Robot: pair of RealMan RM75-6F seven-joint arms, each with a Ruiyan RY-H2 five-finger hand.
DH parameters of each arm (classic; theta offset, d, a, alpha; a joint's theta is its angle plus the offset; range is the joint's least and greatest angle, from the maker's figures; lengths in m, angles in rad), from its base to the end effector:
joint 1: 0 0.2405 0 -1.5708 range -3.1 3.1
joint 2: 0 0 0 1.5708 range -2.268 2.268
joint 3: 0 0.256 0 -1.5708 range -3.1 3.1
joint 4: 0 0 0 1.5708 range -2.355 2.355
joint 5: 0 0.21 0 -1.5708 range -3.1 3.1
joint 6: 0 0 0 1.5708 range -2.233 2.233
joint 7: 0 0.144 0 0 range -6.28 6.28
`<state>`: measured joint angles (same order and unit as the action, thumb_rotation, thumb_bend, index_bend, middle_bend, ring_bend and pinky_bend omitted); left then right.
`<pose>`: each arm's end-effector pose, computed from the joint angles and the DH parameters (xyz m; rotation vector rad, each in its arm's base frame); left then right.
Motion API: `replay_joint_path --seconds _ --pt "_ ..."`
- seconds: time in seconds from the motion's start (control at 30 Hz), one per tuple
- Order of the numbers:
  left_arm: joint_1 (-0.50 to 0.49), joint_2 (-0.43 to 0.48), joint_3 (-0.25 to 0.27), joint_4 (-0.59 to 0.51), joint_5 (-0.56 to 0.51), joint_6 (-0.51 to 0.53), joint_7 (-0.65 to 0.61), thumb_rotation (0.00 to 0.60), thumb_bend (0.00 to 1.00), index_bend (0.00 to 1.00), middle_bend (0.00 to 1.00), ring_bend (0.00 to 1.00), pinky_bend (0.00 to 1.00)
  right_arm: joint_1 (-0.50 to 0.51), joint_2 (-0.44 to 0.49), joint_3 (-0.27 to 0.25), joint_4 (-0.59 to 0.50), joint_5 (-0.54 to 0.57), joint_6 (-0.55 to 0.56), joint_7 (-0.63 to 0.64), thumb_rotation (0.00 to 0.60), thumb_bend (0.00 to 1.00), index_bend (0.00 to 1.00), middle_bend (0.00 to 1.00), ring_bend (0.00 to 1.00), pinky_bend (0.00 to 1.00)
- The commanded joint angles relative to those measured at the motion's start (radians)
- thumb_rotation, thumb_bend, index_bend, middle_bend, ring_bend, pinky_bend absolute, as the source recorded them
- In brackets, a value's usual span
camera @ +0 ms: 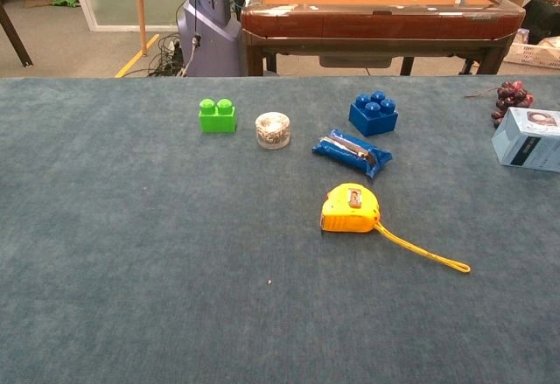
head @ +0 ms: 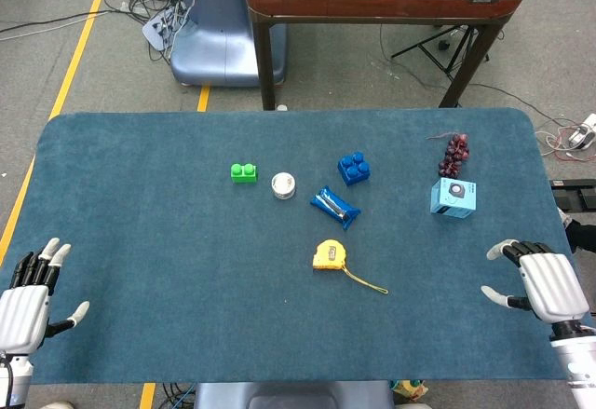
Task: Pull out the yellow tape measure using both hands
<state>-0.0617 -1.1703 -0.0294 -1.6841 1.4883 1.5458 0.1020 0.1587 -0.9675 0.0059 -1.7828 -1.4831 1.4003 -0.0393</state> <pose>-0.2961 0.1683 0.1428 -1.3377 -0.9130 -0.9194 -0.2848 -0.1901 0.1745 1.4949 -0.9407 0.8556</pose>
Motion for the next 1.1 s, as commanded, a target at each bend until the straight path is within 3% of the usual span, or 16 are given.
replay_joint_path --seconds 0.03,0.27,0.43,0.63,0.8,1.1 --pt "0.003 -0.008 -0.001 0.004 0.009 0.01 -0.005 0.6 0.21 0.03 0.0 0.0 0.0 -0.011 -0.017 0.01 0.012 -0.03 0.042 -0.006 0.6 0.2 0.44 0.42 0.39 0.37" --pt "0.002 -0.02 -0.006 0.018 0.018 0.011 -0.016 0.6 0.21 0.03 0.0 0.0 0.0 -0.026 -0.045 0.024 0.012 -0.041 0.077 -0.036 0.6 0.2 0.44 0.42 0.39 0.37" --pt "-0.005 -0.032 -0.01 0.03 0.018 -0.002 -0.023 0.6 0.21 0.03 0.0 0.0 0.0 0.005 -0.095 0.045 -0.01 -0.046 0.052 -0.167 0.6 0.2 0.43 0.42 0.39 0.37" --pt "-0.005 -0.031 -0.01 0.035 0.015 -0.008 -0.027 0.6 0.21 0.03 0.0 0.0 0.0 0.091 -0.158 0.073 -0.079 0.026 -0.092 -0.296 0.6 0.2 0.4 0.41 0.39 0.37" --pt "-0.001 -0.029 -0.006 0.037 0.017 -0.008 -0.034 0.6 0.21 0.03 0.0 0.0 0.0 0.19 -0.23 0.098 -0.116 0.143 -0.25 -0.414 0.6 0.2 0.31 0.36 0.36 0.37" --pt "0.002 -0.025 -0.001 0.033 0.031 -0.004 -0.035 0.6 0.21 0.03 0.0 0.0 0.0 0.361 -0.397 0.147 -0.058 0.367 -0.412 -0.604 0.6 0.2 0.27 0.3 0.3 0.37"
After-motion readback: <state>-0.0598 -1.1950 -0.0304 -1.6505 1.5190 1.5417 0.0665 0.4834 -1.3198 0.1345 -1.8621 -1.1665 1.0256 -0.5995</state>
